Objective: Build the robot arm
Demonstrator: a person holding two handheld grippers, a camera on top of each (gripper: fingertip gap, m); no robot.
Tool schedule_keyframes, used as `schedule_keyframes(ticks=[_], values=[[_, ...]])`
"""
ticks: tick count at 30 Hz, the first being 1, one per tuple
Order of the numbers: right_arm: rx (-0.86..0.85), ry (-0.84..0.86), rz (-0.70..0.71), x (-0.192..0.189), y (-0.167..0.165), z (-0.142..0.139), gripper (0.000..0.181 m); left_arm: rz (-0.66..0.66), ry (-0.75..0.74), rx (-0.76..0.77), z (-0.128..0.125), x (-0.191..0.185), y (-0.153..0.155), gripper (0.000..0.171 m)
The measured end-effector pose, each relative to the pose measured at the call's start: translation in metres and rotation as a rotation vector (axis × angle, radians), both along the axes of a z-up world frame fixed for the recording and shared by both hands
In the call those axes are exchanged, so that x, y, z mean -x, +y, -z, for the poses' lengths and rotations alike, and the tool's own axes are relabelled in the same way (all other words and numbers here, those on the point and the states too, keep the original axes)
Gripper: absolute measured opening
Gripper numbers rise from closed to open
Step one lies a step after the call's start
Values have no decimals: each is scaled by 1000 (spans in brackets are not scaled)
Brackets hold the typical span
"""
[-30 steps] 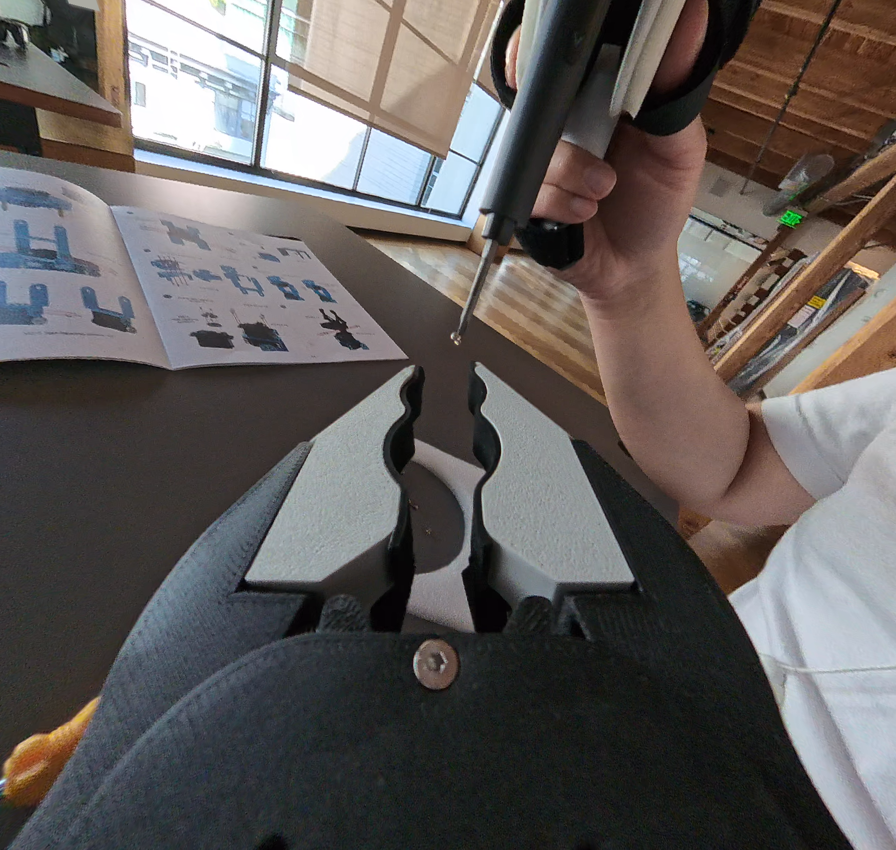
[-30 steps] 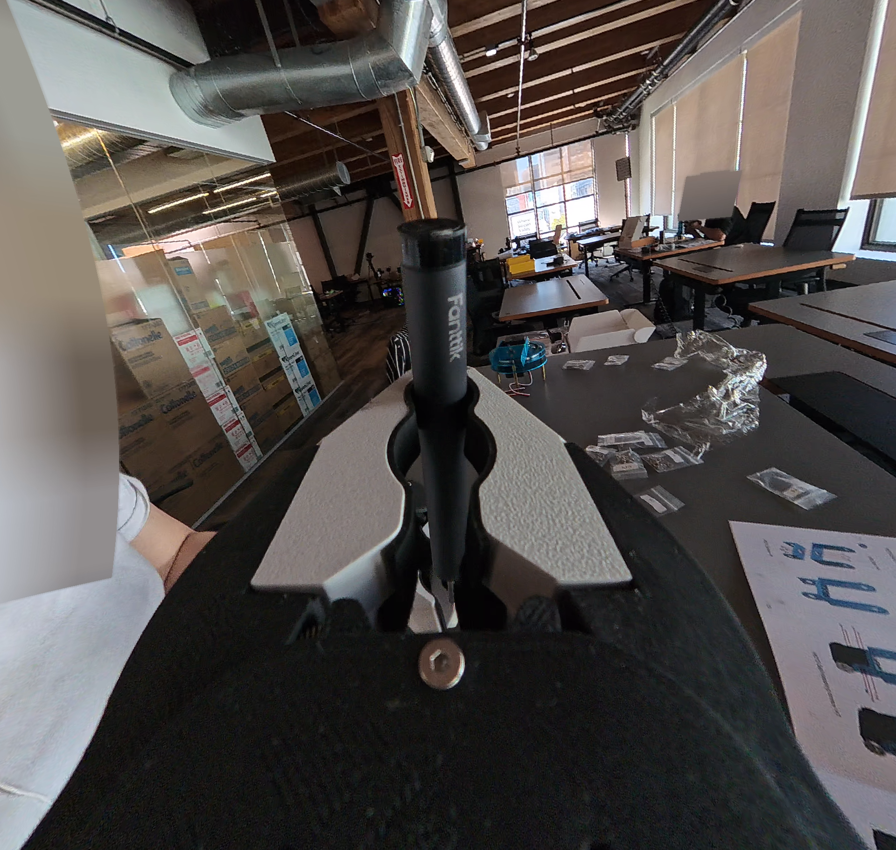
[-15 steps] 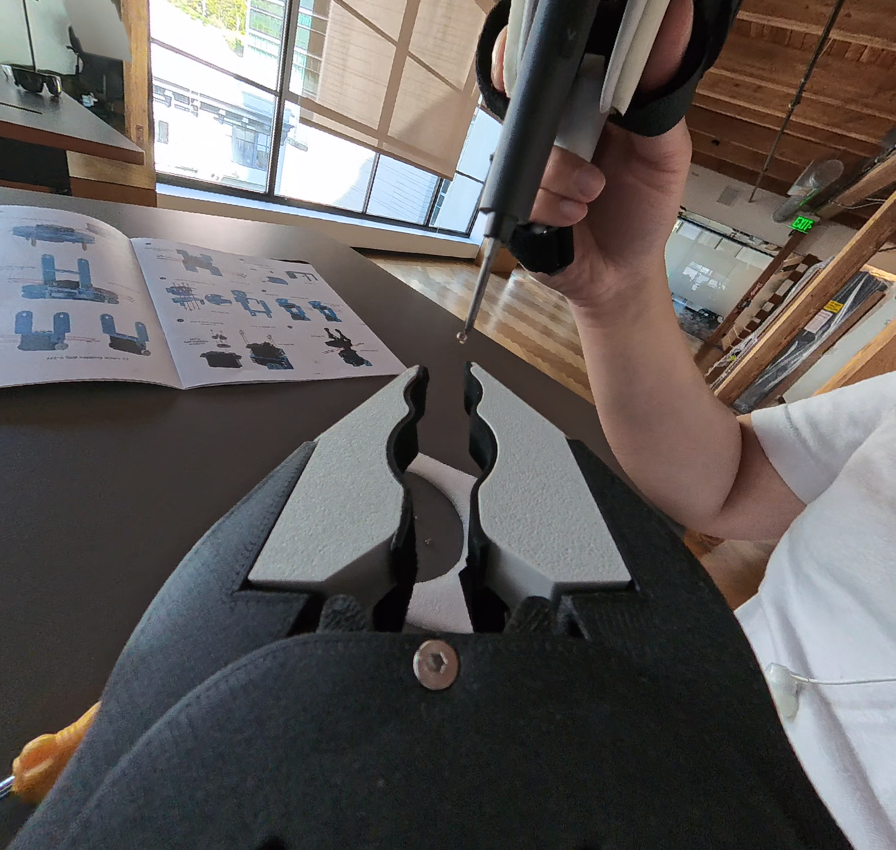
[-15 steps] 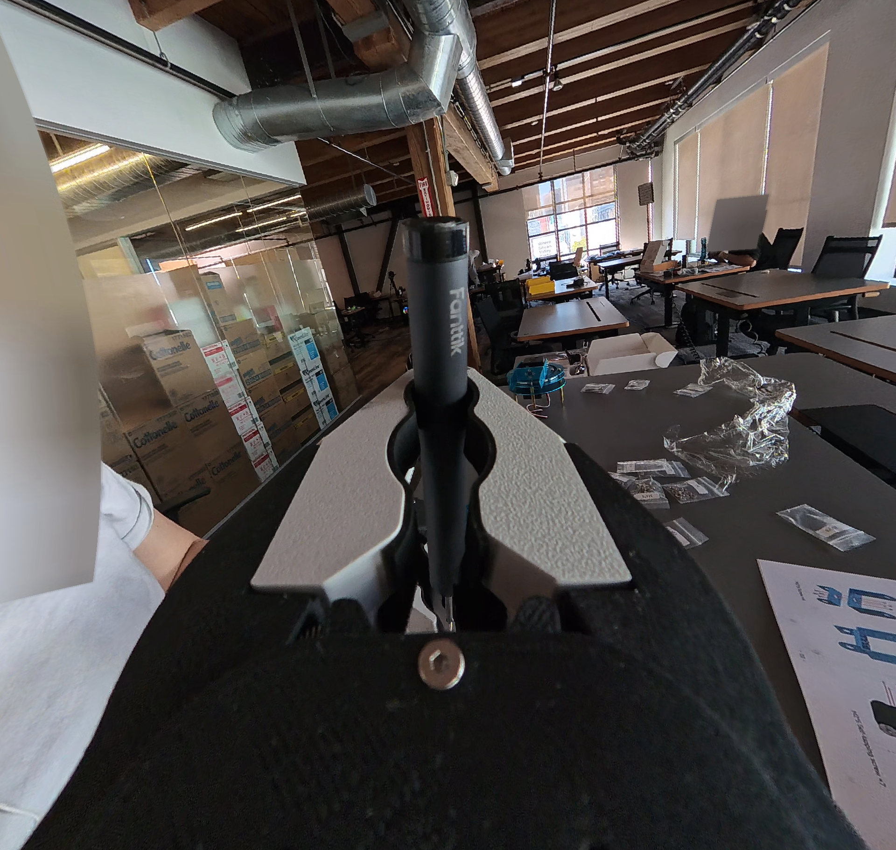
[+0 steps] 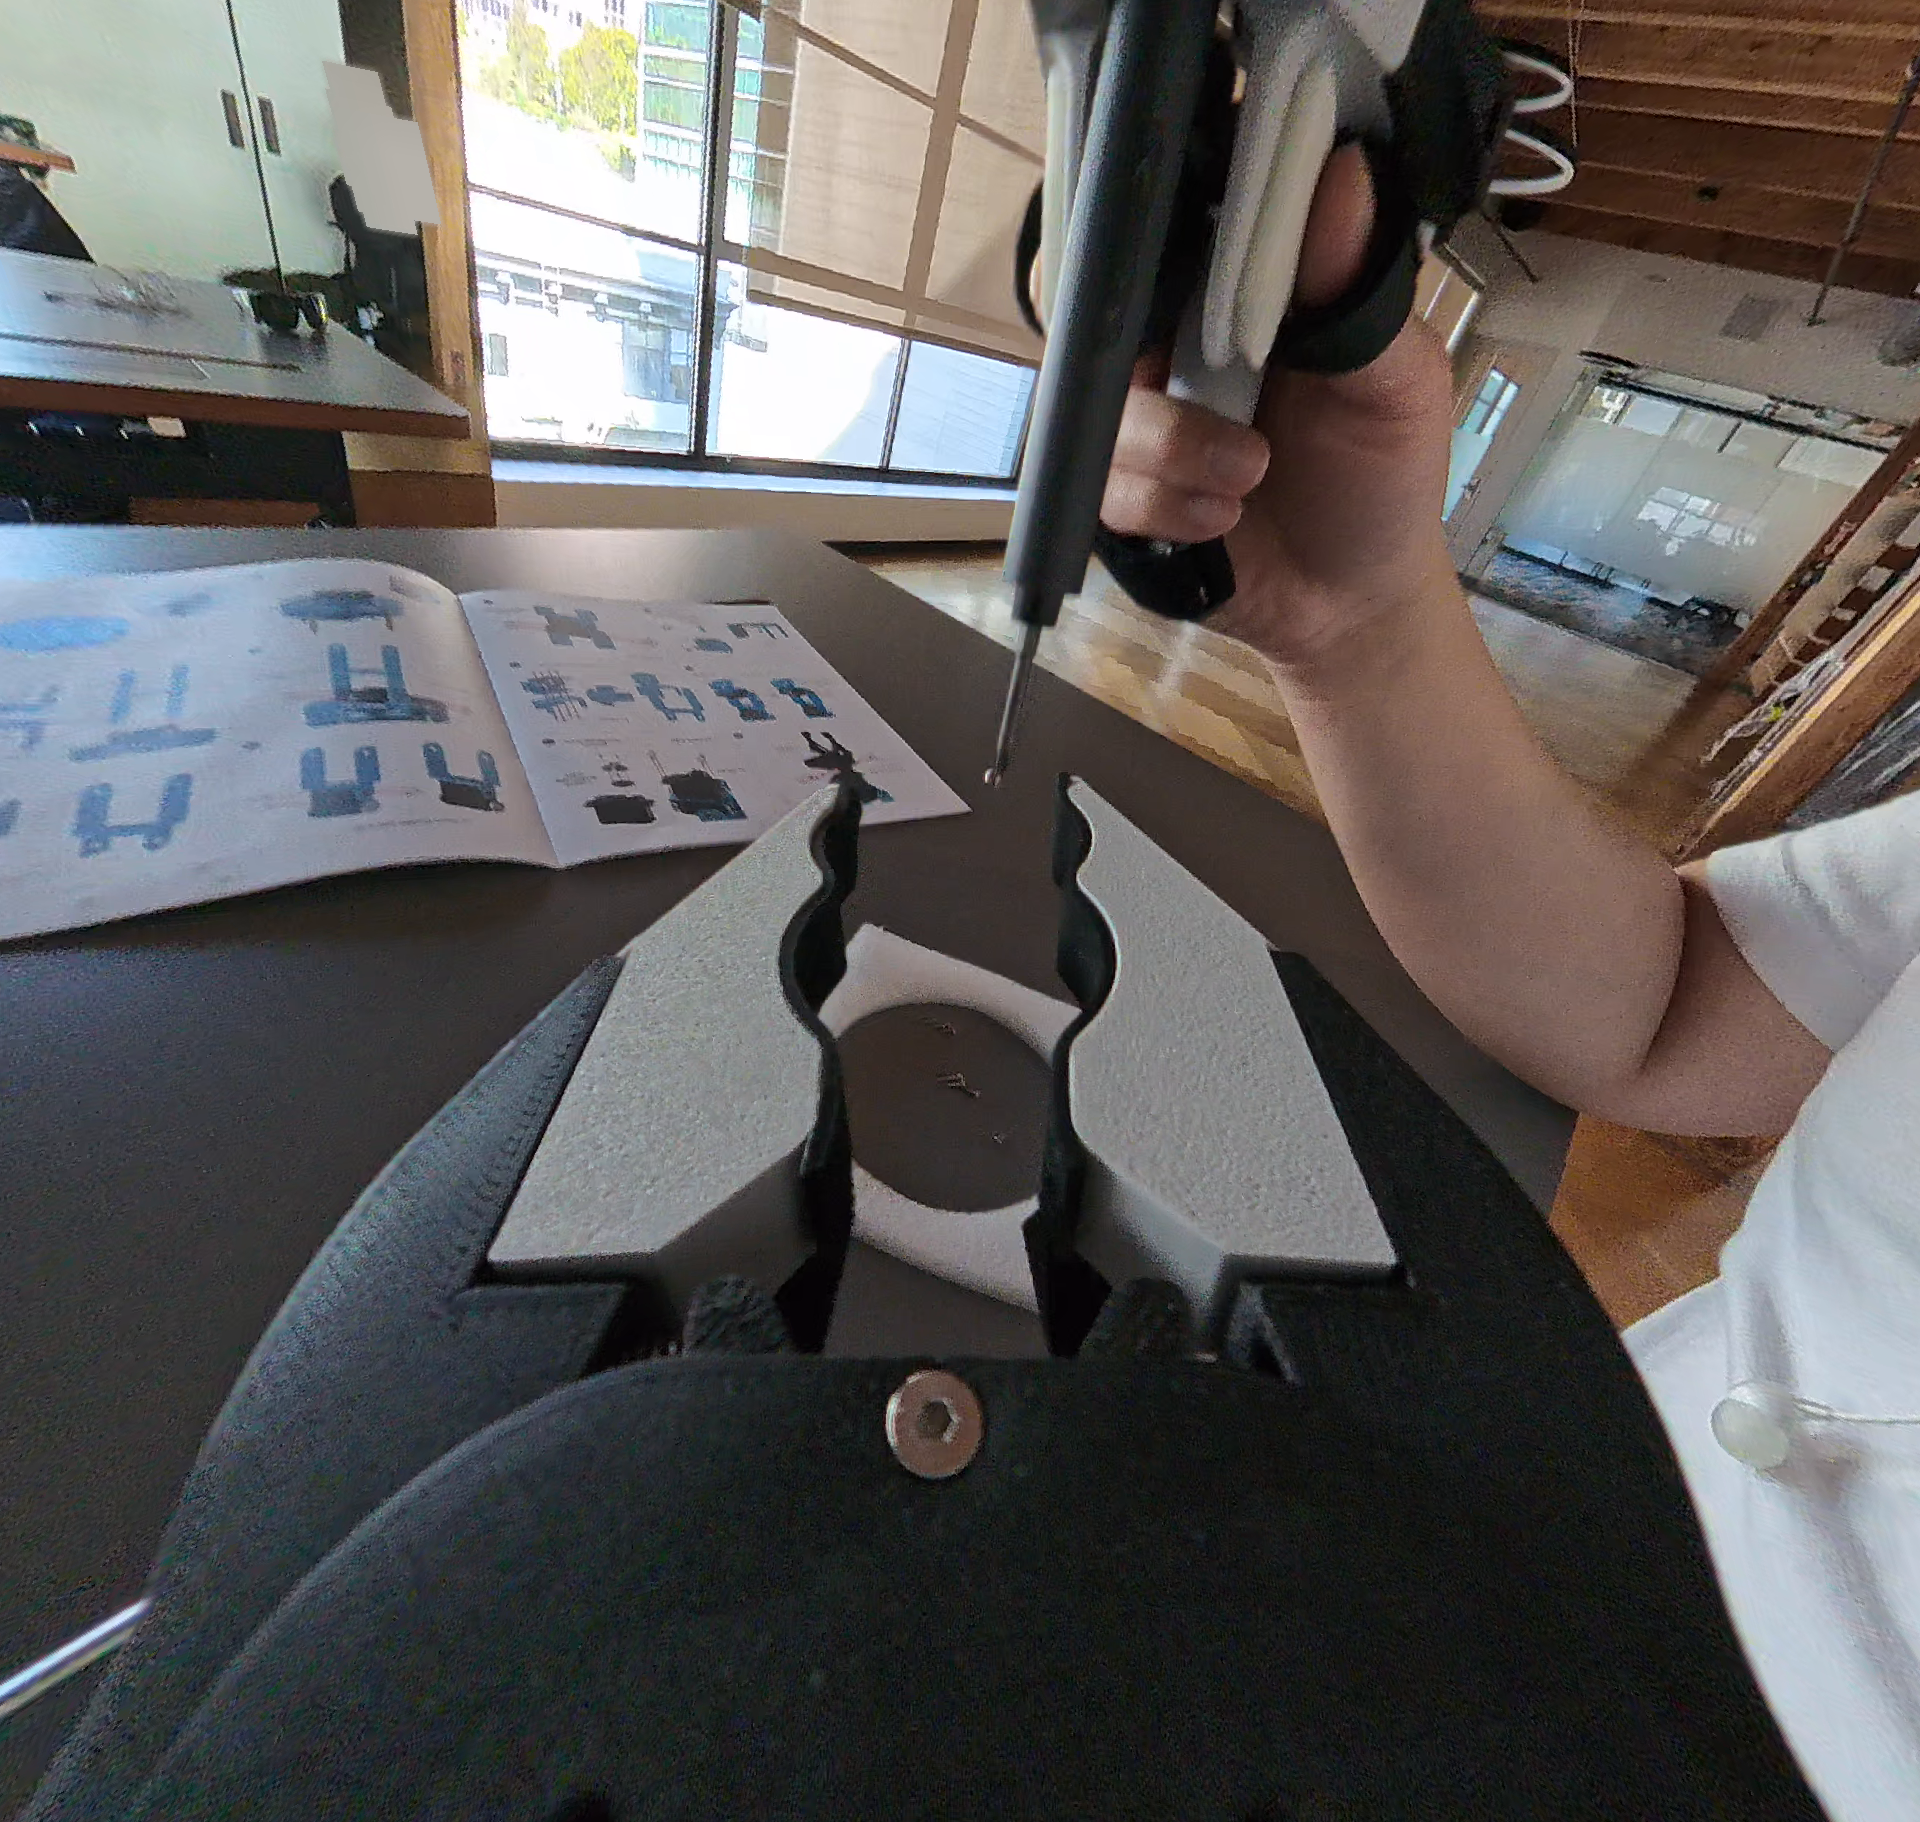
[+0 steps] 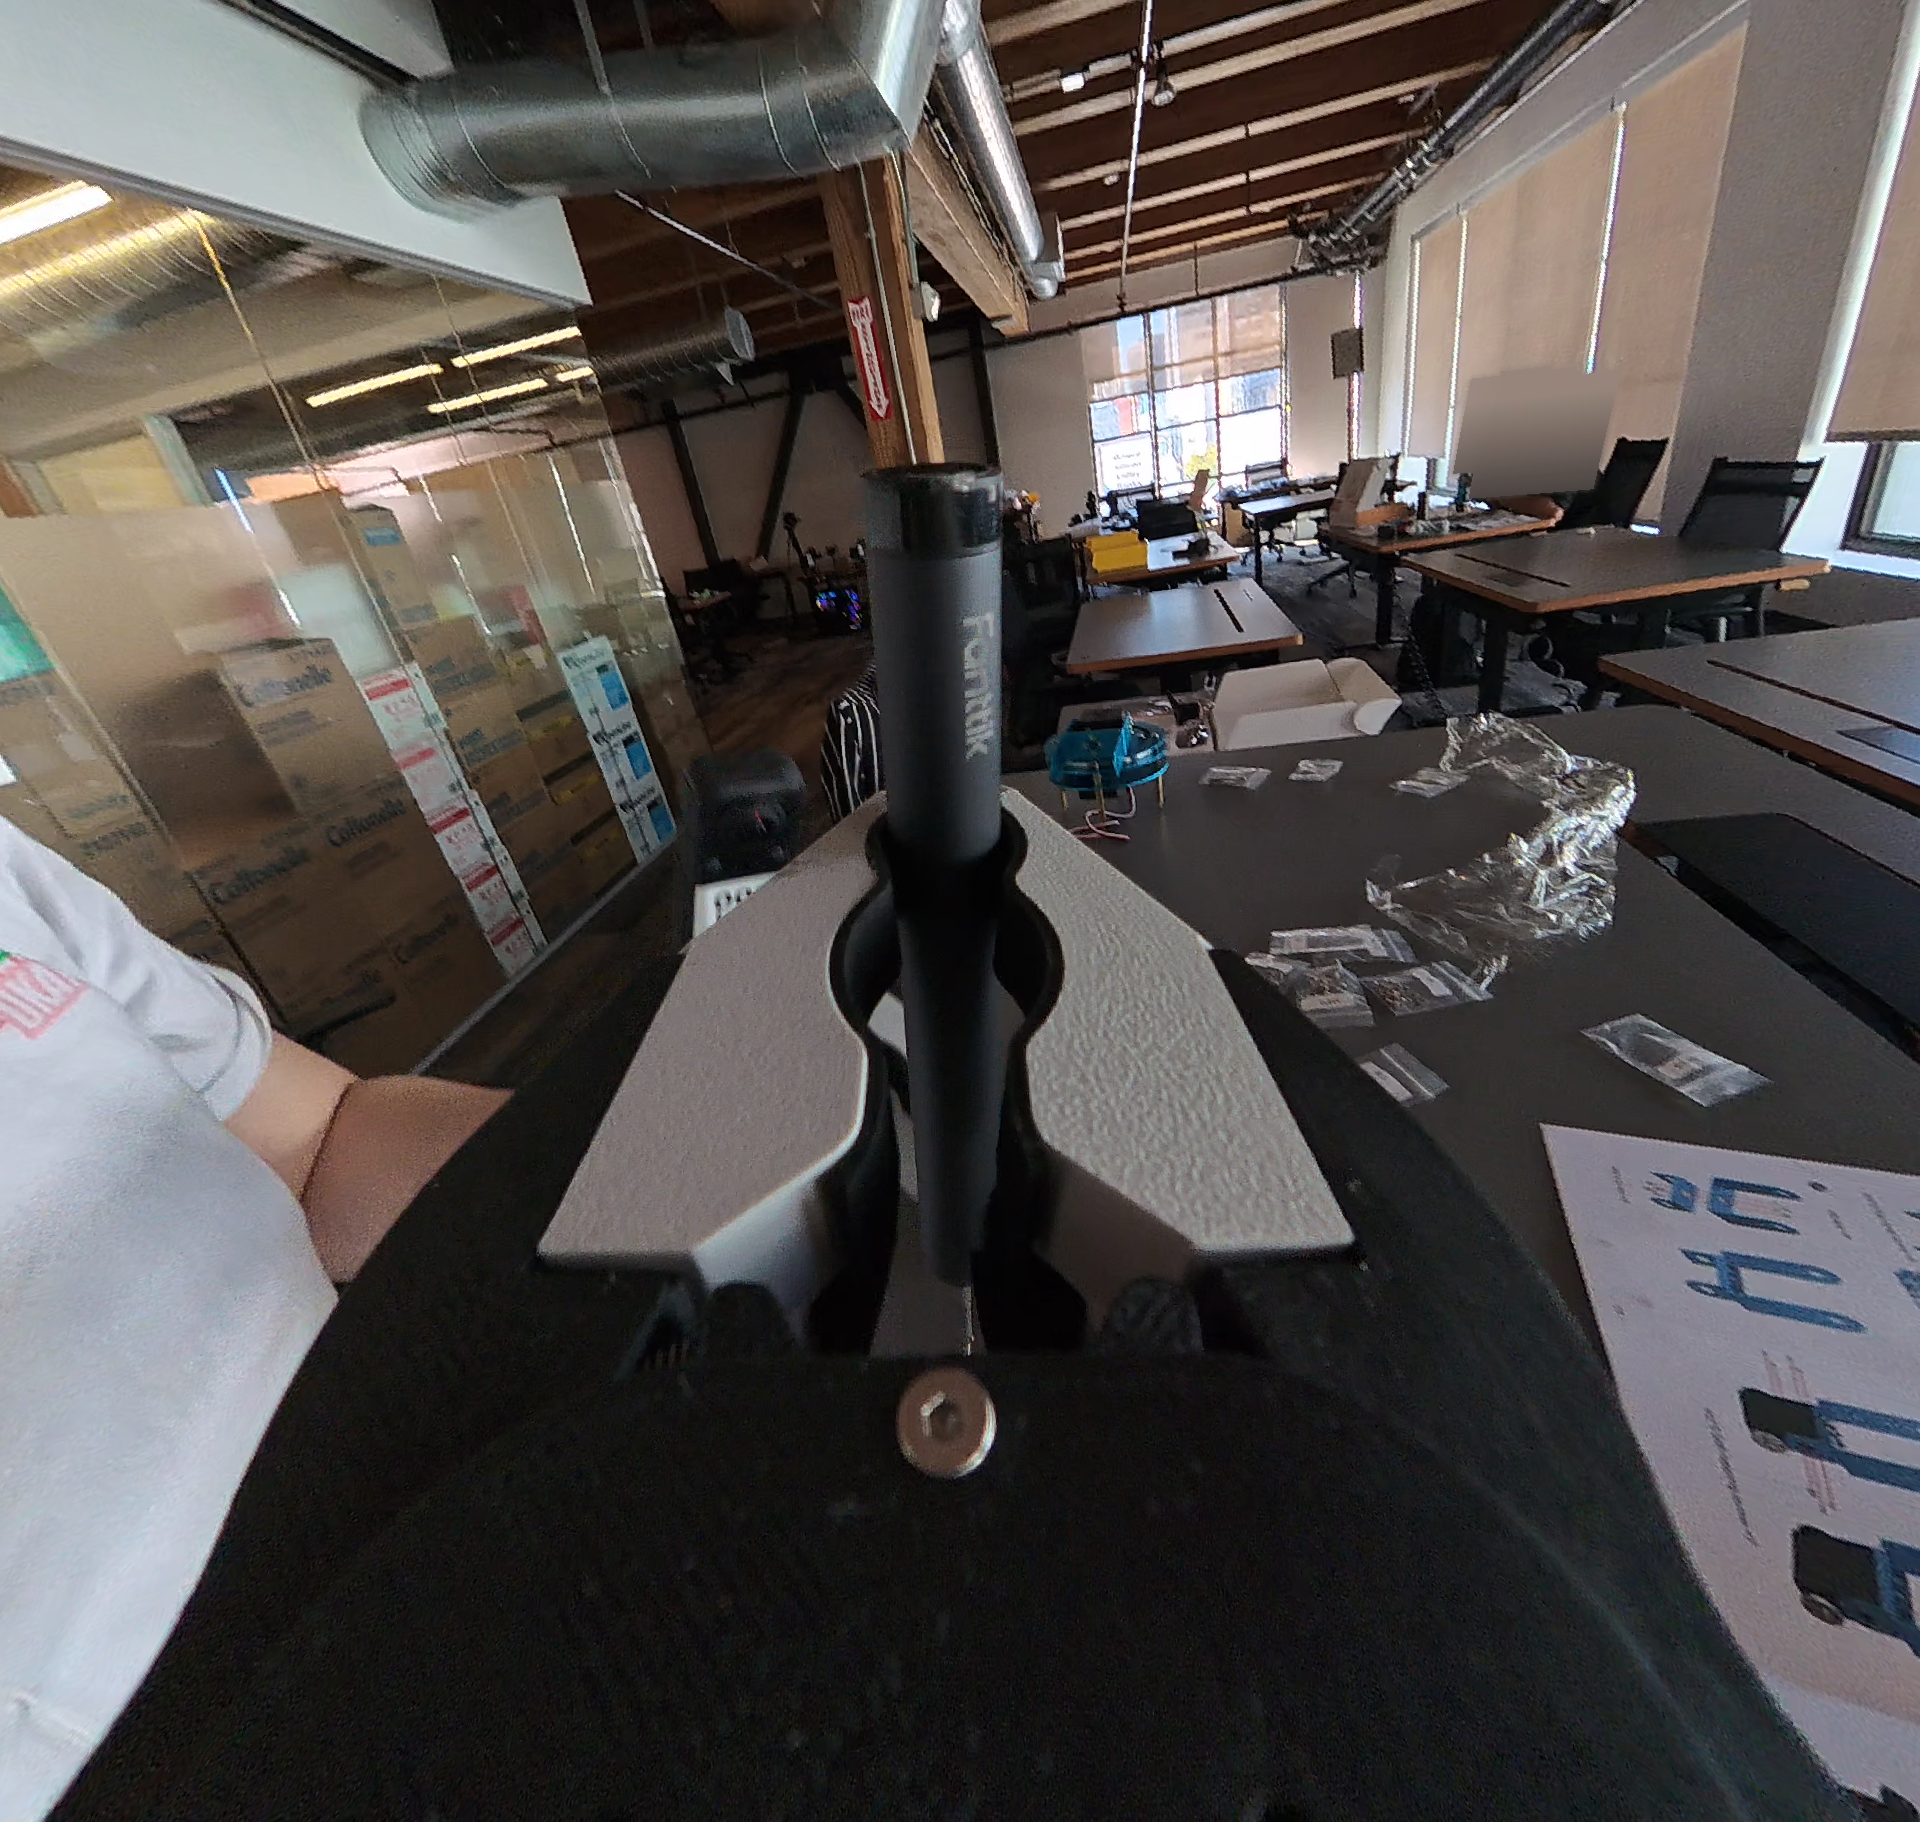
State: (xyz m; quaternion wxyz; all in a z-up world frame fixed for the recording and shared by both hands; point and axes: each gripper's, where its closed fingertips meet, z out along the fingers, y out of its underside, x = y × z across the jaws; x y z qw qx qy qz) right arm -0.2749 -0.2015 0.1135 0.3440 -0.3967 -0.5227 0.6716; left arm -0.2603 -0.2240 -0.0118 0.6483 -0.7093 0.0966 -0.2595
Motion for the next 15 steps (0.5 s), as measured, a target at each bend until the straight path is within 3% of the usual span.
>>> schedule_keyframes(ticks=[8, 15], values=[[1, -32, -5, 6, 1, 9, 11, 131, 137, -11, -48, -1, 21, 51], [14, -46, 4, 8, 7, 15, 12, 248, 184, 41, -50, -12, 37, 47]])
